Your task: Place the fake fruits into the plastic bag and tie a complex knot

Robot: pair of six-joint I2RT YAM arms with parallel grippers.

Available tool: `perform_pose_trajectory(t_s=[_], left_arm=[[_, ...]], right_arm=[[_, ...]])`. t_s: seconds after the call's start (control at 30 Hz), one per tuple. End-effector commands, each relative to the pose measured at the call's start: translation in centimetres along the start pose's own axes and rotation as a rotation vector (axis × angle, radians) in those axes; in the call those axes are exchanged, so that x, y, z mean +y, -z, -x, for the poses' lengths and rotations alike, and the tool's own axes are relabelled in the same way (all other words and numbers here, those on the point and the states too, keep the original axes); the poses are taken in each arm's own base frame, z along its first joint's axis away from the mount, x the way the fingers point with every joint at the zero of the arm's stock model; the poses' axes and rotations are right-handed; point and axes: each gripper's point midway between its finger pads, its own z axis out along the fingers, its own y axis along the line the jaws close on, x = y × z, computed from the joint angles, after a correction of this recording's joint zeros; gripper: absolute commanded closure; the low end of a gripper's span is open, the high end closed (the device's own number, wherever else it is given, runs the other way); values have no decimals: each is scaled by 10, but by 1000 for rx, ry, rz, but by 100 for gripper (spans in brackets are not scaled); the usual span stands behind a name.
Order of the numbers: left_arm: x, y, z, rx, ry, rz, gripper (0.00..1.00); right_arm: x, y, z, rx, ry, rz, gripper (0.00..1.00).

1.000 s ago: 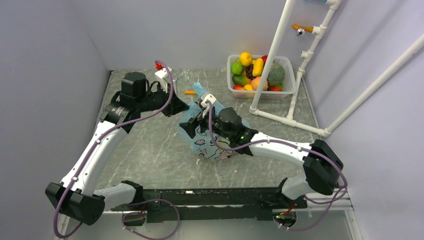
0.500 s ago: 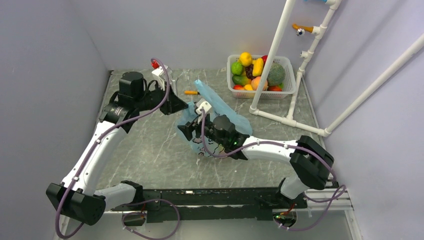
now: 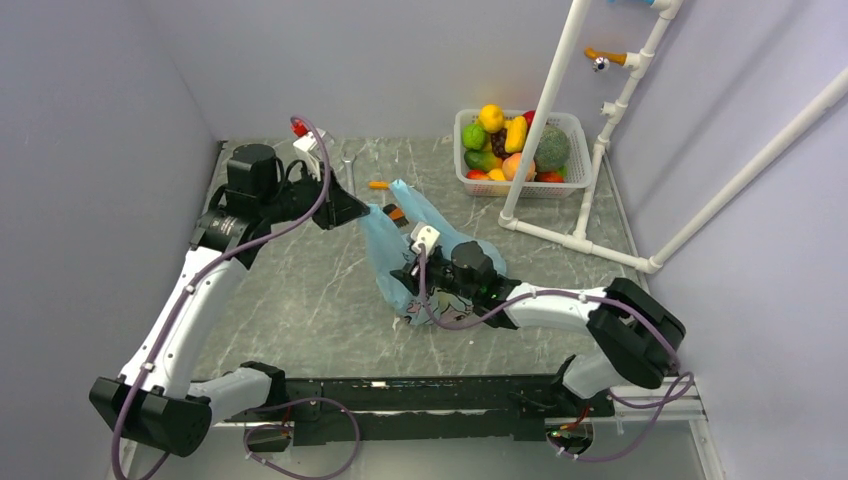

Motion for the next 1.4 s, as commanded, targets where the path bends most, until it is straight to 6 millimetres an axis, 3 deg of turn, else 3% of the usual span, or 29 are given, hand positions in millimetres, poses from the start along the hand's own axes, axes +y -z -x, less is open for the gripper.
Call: perform_pose_trajectory(t_s=[0.0,0.07,0.23,0.37,0.5,0.57,0.67,0.77,0.83,0.97,1.07,1.1,1.17,1.2,1.27,1.37], left_arm=[[-14,12,25,-87,-94,-23,100],[-14,11,21,-87,-77,-28,100],[-13,9,18,-93,-56,-32,100],[-15,9,19,-97,-52,-45,100],[-18,10,21,-106,-38,-50,100],[-20,10,25,-115,-19,-49,100],[-21,16,40,-148,-24,-35,100],[-18,27,56,-183,-58,-16,100],[-13,27,56,-167,-66,-6,100],[-7,22,46,-137,-129,-29,100],[-10,23,34,-113,-224,-83,99],[-11,25,30,-107,-269,-96,86],[-3,33,17,-86,-357,-94,29],[5,38,8,-64,-400,-83,13],[30,46,-14,-20,-457,-47,1],[47,57,-38,-17,-497,-107,1]], right_arm=[[18,9,40,-57,12,106,30],[19,7,67,-101,-15,107,13],[24,-2,106,-179,-67,101,2],[2,-24,116,-189,-118,-44,1],[-9,-45,112,-200,-106,-103,2],[-7,-55,97,-179,-96,-102,16],[-4,-57,41,-80,-46,-95,49],[-1,-38,-18,23,5,-87,70],[7,-23,-39,61,20,-49,79],[14,-21,-26,40,10,-12,99],[16,-28,-4,-5,-5,10,100],[19,-29,4,-20,-12,25,100],[23,-30,18,-55,-16,51,100],[24,-30,23,-63,-19,55,100],[23,-28,31,-76,-19,54,100],[20,-26,34,-74,-23,42,100]])
